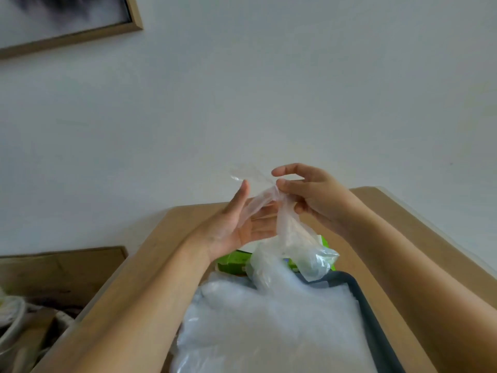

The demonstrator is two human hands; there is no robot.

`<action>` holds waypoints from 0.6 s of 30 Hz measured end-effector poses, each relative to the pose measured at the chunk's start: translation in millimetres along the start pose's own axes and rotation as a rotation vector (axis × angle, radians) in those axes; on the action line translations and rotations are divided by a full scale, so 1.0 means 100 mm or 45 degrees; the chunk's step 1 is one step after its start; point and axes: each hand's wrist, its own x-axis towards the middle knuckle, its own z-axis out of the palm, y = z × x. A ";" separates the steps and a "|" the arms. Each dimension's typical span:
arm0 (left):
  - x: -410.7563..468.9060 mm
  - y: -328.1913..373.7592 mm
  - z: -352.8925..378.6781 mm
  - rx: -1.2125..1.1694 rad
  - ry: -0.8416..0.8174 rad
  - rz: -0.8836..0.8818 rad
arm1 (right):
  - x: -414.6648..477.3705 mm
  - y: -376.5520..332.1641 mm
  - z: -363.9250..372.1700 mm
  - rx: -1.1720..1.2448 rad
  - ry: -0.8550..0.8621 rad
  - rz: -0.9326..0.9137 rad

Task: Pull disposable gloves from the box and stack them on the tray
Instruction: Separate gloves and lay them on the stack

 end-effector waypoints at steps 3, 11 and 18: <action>-0.23 -0.01 0.17 0.074 0.030 -0.002 | -0.17 -0.01 0.12 -0.088 0.004 0.027; -0.55 -0.10 0.38 0.090 0.444 0.141 | -0.77 -0.08 0.28 -0.590 0.177 -0.025; -0.79 -0.17 0.60 0.250 0.591 0.368 | -1.21 -0.09 0.38 -0.646 -0.014 0.176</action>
